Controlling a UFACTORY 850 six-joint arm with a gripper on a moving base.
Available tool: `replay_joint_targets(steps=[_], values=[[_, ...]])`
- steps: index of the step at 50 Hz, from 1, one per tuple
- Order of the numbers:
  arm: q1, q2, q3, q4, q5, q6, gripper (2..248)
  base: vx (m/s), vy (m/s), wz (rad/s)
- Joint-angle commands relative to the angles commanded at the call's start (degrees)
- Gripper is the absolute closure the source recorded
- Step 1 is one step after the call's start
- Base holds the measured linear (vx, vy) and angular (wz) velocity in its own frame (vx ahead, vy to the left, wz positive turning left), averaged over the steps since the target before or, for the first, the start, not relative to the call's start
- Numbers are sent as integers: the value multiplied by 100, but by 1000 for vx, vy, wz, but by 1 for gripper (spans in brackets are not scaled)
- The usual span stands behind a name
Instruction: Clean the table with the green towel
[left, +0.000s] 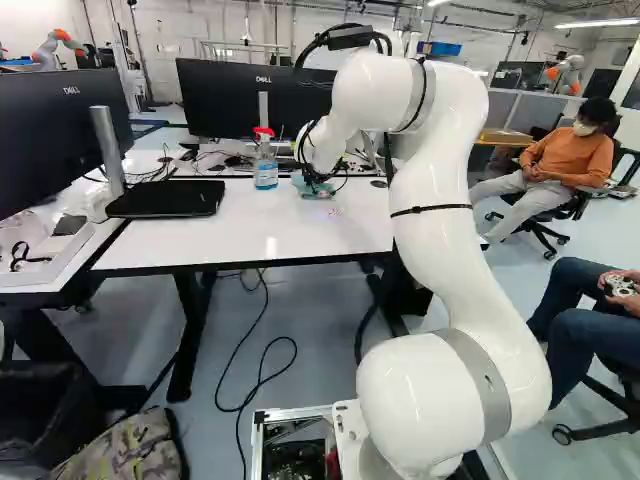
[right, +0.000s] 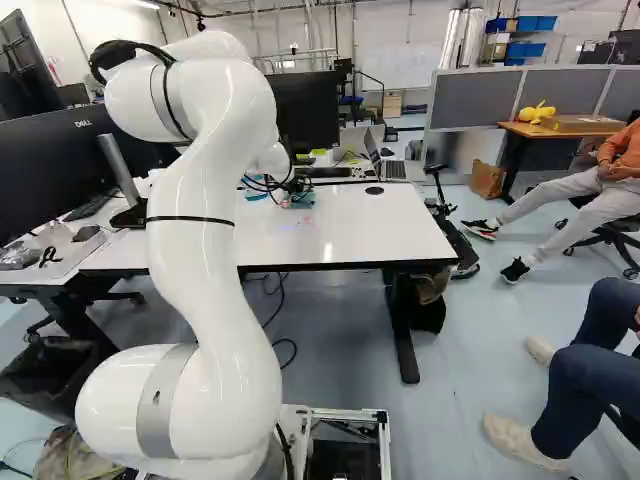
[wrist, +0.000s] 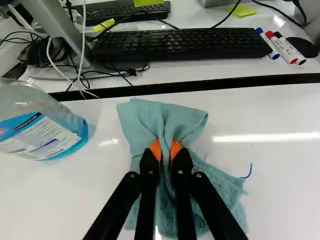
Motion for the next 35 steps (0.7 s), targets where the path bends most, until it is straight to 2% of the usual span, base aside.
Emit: replay_joint_targets(steps=[26,35], values=[[28,630,870,0,0,0,209,0,0,0],[-34,793,1092,0,0,0,209,0,0,0]])
